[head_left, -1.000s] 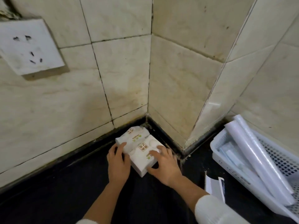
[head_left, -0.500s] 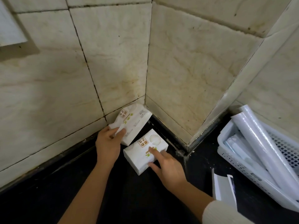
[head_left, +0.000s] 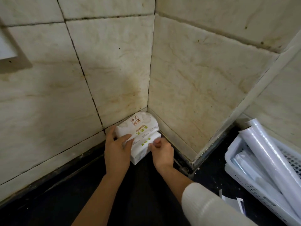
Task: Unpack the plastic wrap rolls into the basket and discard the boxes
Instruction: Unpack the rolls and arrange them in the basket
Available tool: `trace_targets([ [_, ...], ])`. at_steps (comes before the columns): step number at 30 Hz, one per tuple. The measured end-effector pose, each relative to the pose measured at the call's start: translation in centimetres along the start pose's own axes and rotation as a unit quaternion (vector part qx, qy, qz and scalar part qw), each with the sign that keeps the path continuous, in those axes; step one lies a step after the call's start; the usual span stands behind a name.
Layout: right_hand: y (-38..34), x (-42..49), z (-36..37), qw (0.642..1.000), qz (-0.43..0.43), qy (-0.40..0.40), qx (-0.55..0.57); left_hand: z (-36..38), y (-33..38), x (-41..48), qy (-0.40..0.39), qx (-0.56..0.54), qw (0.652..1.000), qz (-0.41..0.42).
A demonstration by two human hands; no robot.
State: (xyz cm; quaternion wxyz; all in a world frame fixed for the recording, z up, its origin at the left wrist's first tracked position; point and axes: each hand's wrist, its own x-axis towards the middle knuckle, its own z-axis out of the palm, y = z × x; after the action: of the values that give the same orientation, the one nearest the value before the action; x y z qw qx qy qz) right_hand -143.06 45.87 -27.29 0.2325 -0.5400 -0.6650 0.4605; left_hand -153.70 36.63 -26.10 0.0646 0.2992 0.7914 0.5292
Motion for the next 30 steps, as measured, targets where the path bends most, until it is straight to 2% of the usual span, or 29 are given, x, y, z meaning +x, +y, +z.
trace_targets([
  [4, 0.2, -0.2, -1.1, 0.996, -0.018, -0.075, 0.051, 0.1, -0.1, -0.6, -0.028, 0.039, 0.999, -0.009],
  [8, 1.2, -1.1, -4.2, 0.993, -0.051, -0.1, 0.036, -0.3, 0.8, -1.4, -0.036, 0.101, 0.994, 0.012],
  [11, 2.9, -2.7, -8.1, 0.993, -0.087, -0.083, -0.001, -0.1, 2.5, -3.1, -0.014, 0.115, 0.992, 0.041],
  [13, 4.3, -4.2, -11.4, 0.992, -0.106, -0.063, -0.023, 0.8, 4.2, -5.3, -0.027, 0.109, 0.99, 0.081],
  [18, 7.7, -7.3, -20.3, 0.997, -0.075, 0.003, -0.036, 5.8, 8.4, -13.3, -0.153, 0.103, 0.972, 0.147],
  [22, 10.1, -8.2, -26.7, 0.993, -0.055, 0.098, -0.041, 10.5, 10.8, -18.4, -0.277, 0.114, 0.944, 0.136],
  [25, 11.7, -8.3, -30.9, 0.987, -0.04, 0.135, -0.077, 13.8, 12.8, -20.0, -0.357, 0.212, 0.891, 0.183],
  [27, 12.5, -8.1, -33.2, 0.984, -0.004, 0.141, -0.106, 15.7, 14.4, -20.3, -0.374, 0.267, 0.862, 0.216],
  [30, 13.9, -7.3, -35.9, 0.98, 0.053, 0.127, -0.144, 18.2, 16.0, -20.1, -0.383, 0.298, 0.844, 0.227],
])
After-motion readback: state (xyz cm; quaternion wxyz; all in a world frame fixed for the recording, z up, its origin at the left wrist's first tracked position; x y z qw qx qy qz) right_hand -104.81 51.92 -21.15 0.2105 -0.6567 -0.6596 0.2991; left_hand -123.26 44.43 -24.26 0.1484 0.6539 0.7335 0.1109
